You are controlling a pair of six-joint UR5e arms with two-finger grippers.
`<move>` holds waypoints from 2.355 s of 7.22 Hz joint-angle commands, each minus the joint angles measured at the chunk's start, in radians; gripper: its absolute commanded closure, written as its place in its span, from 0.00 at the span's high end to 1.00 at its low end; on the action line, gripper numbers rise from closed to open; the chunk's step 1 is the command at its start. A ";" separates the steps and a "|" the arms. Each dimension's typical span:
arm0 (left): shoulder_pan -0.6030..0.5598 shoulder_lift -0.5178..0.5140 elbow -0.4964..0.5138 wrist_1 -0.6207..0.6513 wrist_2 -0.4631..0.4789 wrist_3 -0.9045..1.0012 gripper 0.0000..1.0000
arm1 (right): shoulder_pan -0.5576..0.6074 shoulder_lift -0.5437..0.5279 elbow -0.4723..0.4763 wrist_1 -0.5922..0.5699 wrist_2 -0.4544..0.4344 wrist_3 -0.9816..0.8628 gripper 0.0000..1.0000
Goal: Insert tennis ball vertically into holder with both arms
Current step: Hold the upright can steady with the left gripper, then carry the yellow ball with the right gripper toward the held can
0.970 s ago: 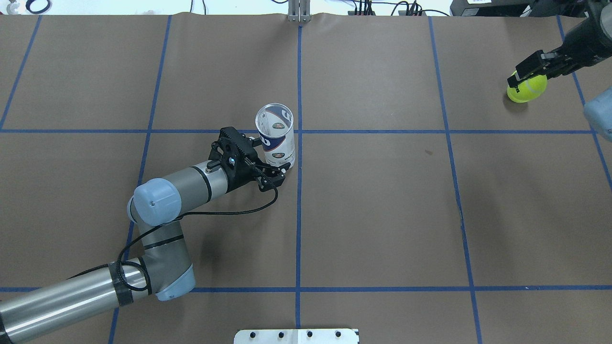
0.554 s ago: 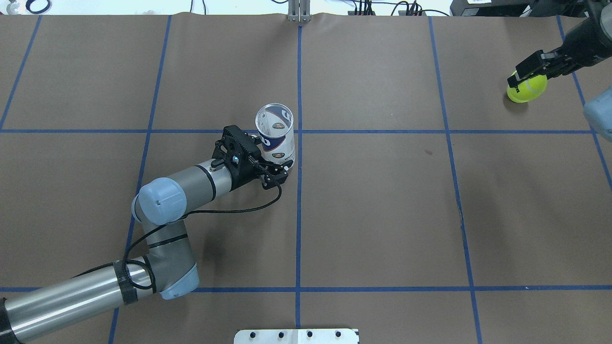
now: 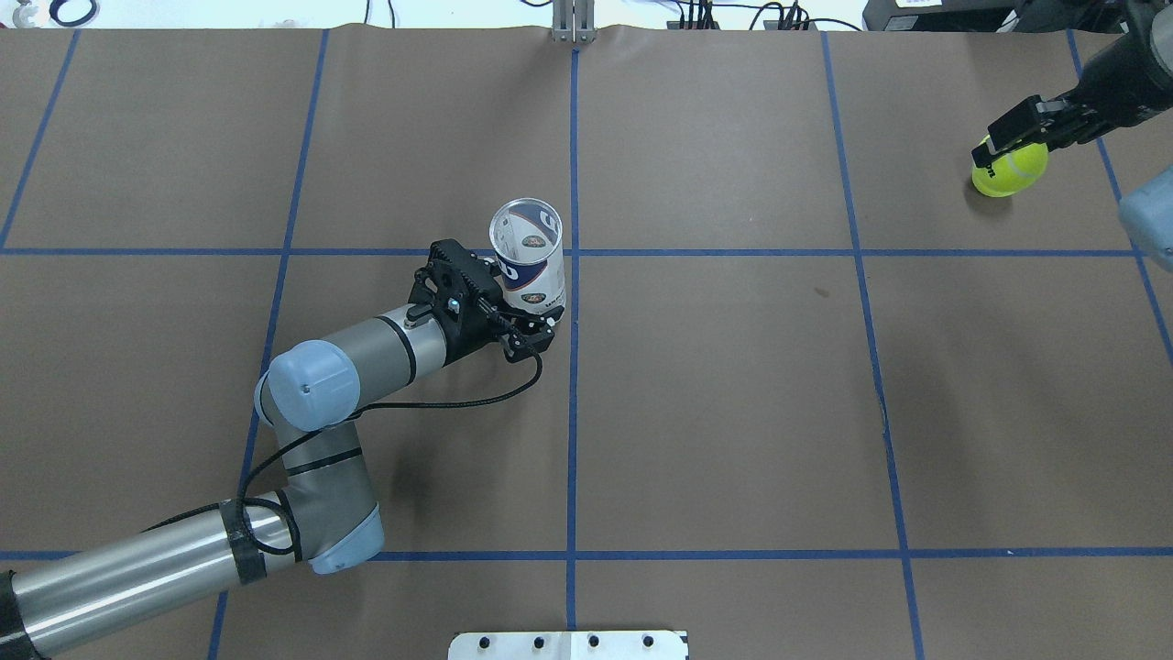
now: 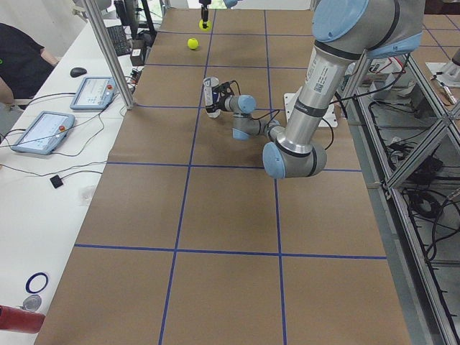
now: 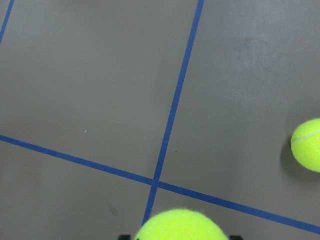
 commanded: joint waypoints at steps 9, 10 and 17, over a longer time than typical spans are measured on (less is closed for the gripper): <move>0.000 -0.016 0.008 0.002 0.000 0.000 0.98 | -0.156 0.235 0.099 0.003 -0.012 0.504 0.00; 0.000 -0.016 0.008 0.002 0.000 0.000 0.98 | -0.197 0.249 0.113 0.003 -0.048 0.532 0.00; 0.000 -0.016 0.008 0.002 0.000 0.000 0.98 | -0.378 0.492 0.021 -0.003 -0.223 0.745 0.00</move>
